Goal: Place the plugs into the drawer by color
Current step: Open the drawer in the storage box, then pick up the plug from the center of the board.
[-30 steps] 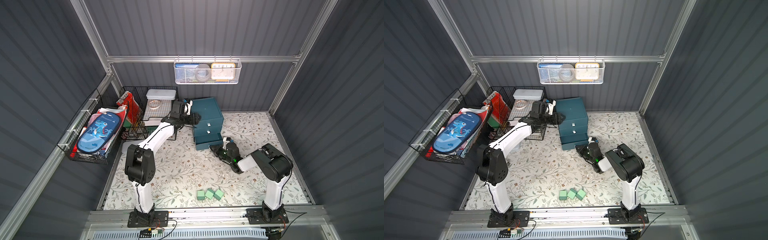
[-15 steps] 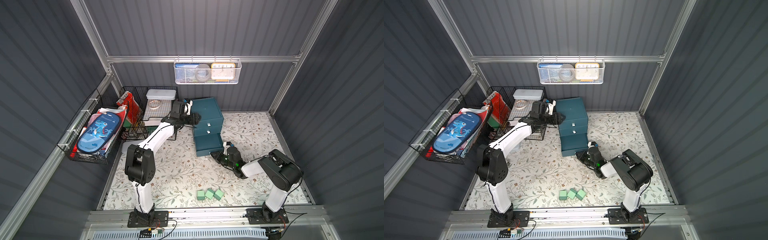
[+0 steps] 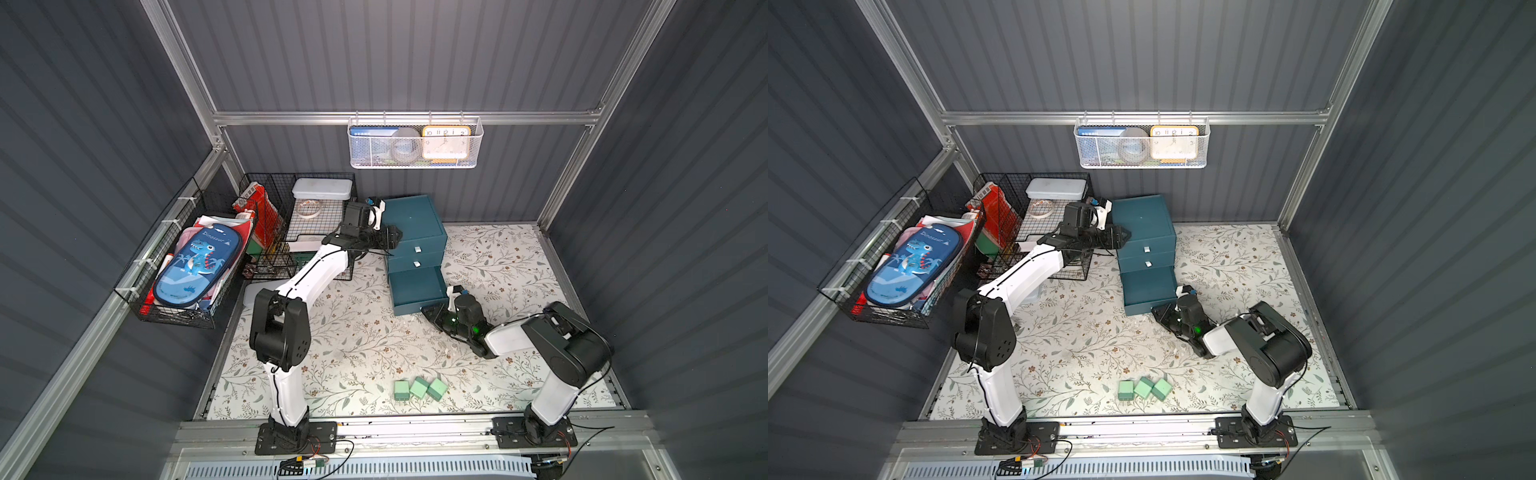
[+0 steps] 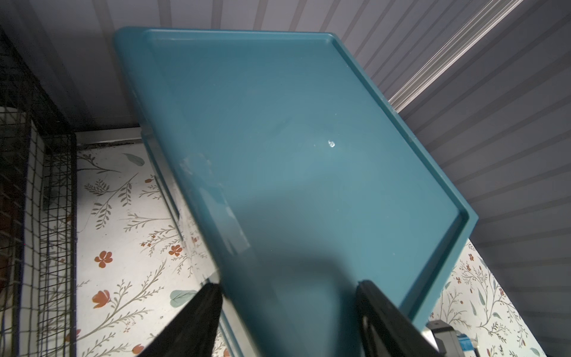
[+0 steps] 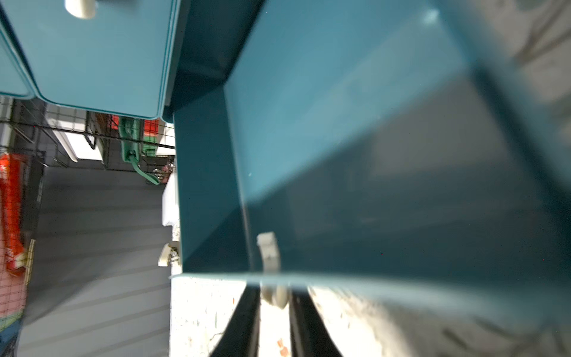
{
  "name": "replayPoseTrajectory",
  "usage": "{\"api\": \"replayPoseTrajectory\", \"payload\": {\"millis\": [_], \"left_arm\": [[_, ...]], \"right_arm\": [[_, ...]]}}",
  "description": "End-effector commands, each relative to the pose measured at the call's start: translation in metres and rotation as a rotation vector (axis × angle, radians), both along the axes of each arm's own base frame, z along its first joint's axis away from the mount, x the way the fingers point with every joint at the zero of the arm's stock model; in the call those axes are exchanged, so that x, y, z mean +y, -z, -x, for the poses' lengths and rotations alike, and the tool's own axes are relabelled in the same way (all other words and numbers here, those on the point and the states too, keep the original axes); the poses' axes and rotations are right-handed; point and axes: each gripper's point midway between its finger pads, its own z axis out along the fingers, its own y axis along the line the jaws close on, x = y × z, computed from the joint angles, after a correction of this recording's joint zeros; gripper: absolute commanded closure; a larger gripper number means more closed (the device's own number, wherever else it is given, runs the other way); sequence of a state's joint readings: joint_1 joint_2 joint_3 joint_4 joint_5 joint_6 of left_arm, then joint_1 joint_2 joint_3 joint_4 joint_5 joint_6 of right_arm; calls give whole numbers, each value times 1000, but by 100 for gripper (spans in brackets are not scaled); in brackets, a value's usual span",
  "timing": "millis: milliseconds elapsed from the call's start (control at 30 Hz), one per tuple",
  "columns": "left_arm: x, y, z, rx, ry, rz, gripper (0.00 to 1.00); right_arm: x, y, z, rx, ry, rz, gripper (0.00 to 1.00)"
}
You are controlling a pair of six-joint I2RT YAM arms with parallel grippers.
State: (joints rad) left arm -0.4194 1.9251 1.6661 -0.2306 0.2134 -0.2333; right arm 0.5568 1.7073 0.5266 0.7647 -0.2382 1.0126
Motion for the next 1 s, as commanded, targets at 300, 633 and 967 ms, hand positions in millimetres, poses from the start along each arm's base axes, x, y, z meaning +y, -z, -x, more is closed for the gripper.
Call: {"api": "replayPoseTrajectory", "payload": {"millis": [300, 633, 967], "left_arm": [[9, 73, 22, 195, -3, -118, 28], [7, 69, 22, 194, 4, -104, 28], [9, 67, 24, 187, 0, -112, 27]], "right_arm": [[-56, -28, 134, 70, -257, 625, 49], [-69, -27, 212, -5, -406, 899, 47], [-15, -14, 223, -130, -564, 967, 28]]}}
